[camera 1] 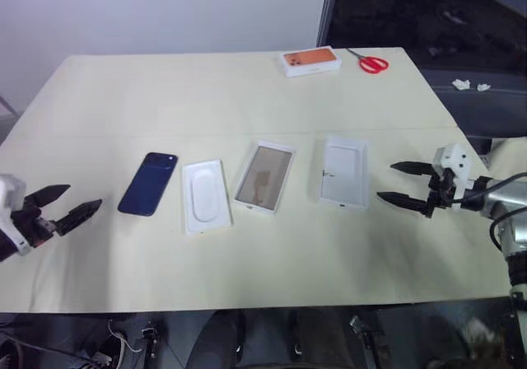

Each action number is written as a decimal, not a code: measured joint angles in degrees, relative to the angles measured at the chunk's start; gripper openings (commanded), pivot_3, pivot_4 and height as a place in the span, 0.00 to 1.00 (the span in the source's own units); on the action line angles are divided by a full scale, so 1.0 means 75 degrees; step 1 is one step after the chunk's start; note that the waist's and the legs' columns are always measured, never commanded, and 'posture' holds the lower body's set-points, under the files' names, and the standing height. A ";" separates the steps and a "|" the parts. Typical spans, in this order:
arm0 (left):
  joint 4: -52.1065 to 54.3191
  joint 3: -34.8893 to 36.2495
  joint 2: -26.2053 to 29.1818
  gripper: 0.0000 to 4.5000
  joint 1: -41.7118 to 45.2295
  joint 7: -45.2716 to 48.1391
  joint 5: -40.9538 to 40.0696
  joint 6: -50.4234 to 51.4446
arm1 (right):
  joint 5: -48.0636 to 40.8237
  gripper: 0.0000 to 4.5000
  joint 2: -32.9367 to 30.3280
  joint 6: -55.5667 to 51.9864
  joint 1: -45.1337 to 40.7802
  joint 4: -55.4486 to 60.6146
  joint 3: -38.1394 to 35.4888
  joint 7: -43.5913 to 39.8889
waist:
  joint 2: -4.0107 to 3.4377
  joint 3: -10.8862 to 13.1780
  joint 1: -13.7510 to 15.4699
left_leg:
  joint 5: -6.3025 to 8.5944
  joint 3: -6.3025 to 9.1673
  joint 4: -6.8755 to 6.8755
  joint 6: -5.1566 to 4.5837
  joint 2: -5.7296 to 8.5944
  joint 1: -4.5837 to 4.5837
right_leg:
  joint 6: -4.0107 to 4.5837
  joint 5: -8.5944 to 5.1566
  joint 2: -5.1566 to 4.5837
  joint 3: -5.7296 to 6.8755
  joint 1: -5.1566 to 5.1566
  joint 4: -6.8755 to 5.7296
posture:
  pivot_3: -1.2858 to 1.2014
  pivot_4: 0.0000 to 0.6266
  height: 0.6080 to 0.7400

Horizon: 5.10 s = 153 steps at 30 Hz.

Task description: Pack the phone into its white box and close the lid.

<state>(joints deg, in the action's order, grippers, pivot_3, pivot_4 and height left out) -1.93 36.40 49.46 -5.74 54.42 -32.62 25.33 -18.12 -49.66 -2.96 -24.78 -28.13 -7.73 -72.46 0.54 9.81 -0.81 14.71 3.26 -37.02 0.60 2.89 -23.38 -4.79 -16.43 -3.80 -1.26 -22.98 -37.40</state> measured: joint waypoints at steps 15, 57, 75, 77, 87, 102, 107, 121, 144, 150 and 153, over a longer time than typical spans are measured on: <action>0.1694 -0.0689 -0.0988 1.00 0.1275 -0.2435 -0.2305 0.4177 | 0.0139 0.99 0.0859 -0.1779 -0.0951 0.3482 0.1441 0.0726 | 0.0006 0.0001 0.0027 | -0.0002 0.0004 -0.0011 0.0003 0.0005 -0.0007 | -0.0002 0.0001 0.0009 -0.0003 -0.0012 -0.0017 | 0.52 0.24 1.00; 0.0479 -0.0813 -0.4147 0.01 0.2588 -0.5404 -0.3883 0.5688 | 0.0305 1.00 0.1945 -0.2415 -0.1178 0.4381 0.2453 0.1519 | 0.0020 -0.0014 0.0016 | -0.0013 0.0017 -0.0021 0.0020 0.0019 0.0000 | -0.0003 0.0002 0.0010 0.0000 -0.0008 -0.0034 | 0.52 0.24 1.00; 0.0400 -0.0696 -0.4162 0.01 0.2526 -0.5654 -0.4356 0.5619 | 0.0306 1.00 0.1942 -0.2414 -0.1170 0.4381 0.2452 0.1528 | 0.0020 -0.0014 0.0016 | -0.0014 0.0016 -0.0018 0.0022 0.0018 -0.0001 | -0.0003 0.0001 0.0012 -0.0001 -0.0011 -0.0035 | 0.52 0.24 1.00; 0.0396 -0.0697 -0.4162 0.01 0.2513 -0.5665 -0.4389 0.5587 | 0.0306 1.00 0.1943 -0.2414 -0.1170 0.4381 0.2452 0.1528 | 0.0020 -0.0014 0.0016 | -0.0014 0.0017 -0.0018 0.0021 0.0018 -0.0001 | -0.0003 0.0001 0.0012 -0.0001 -0.0012 -0.0035 | 0.52 0.24 1.00; 0.0377 0.0045 -0.3986 0.01 0.2411 -0.6192 -0.6037 0.5617 | 0.0676 1.00 0.2836 -0.2508 -0.1241 0.4132 0.3088 0.1869 | 0.0050 -0.0018 -0.0074 | -0.0020 0.0015 -0.0010 0.0033 -0.0011 -0.0003 | -0.0003 0.0001 0.0033 -0.0005 -0.0031 -0.0041 | 0.52 0.24 1.00; 0.0567 -0.0248 -0.3313 0.01 0.2203 -0.7166 -0.7783 0.5183 | 0.0967 1.00 0.2898 -0.2548 -0.1212 0.4008 0.3374 0.1972 | 0.0048 -0.0014 0.0072 | -0.0021 0.0019 -0.0016 0.0033 0.0021 -0.0010 | -0.0002 0.0001 0.0010 -0.0003 -0.0030 -0.0046 | 0.52 0.24 1.00; 0.0580 -0.0408 -0.3176 0.01 0.2020 -0.7219 -0.7944 0.5036 | 0.1064 1.00 0.2883 -0.2727 -0.1211 0.4010 0.3382 0.1992 | 0.0048 -0.0014 0.0017 | -0.0021 0.0020 -0.0014 0.0033 0.0020 -0.0010 | -0.0001 0.0001 0.0011 -0.0003 -0.0032 -0.0046 | 0.52 0.24 1.00; 0.0588 -0.0621 -0.2725 0.01 0.1974 -0.7250 -0.8112 0.4722 | 0.1471 1.00 0.2959 -0.4956 -0.1515 0.4558 0.4265 0.2336 | 0.0048 -0.0013 0.0017 | -0.0020 0.0021 -0.0011 0.0033 0.0019 -0.0010 | 0.0000 0.0000 0.0012 -0.0004 -0.0034 -0.0045 | 0.52 0.24 1.00; 0.1002 -0.0910 -0.2473 0.00 0.1961 -0.7114 -0.8480 0.4669 | 0.1673 0.02 0.2007 -0.3391 -0.0900 0.4731 0.4586 0.1286 | 0.0051 -0.0012 0.0034 | -0.0016 0.0023 -0.0010 0.0025 0.0020 -0.0011 | -0.0001 0.0000 0.0007 0.0000 -0.0020 -0.0025 | 0.52 0.24 1.00; 0.1146 -0.1348 -0.2480 0.00 0.2076 -0.7430 -0.8970 0.4504 | 0.1280 0.14 0.1988 -0.3223 -0.0651 0.4893 0.4529 0.0736 | 0.0051 -0.0013 -0.0034 | -0.0017 0.0023 -0.0002 0.0027 0.0007 -0.0008 | -0.0001 0.0000 0.0019 -0.0001 -0.0026 -0.0026 | 0.52 0.24 1.00; 0.1230 -0.1527 -0.2496 0.00 0.2065 -0.7592 -0.9018 0.4364 | 0.1157 0.41 0.2246 -0.3272 -0.0651 0.4893 0.4528 0.0748 | 0.0051 -0.0012 0.0014 | -0.0017 0.0023 -0.0005 0.0028 0.0008 -0.0009 | -0.0001 0.0000 0.0018 -0.0001 -0.0024 -0.0025 | 0.52 0.24 1.00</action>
<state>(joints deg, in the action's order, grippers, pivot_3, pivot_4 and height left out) 7.30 24.95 30.74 9.75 -2.52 -100.25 58.06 -9.45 -32.82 -27.49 -29.67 8.57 26.23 -66.85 0.92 9.72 -0.71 14.58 3.43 -37.05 0.81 2.95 -23.45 -4.80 -16.43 -3.67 -1.27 -23.16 -37.59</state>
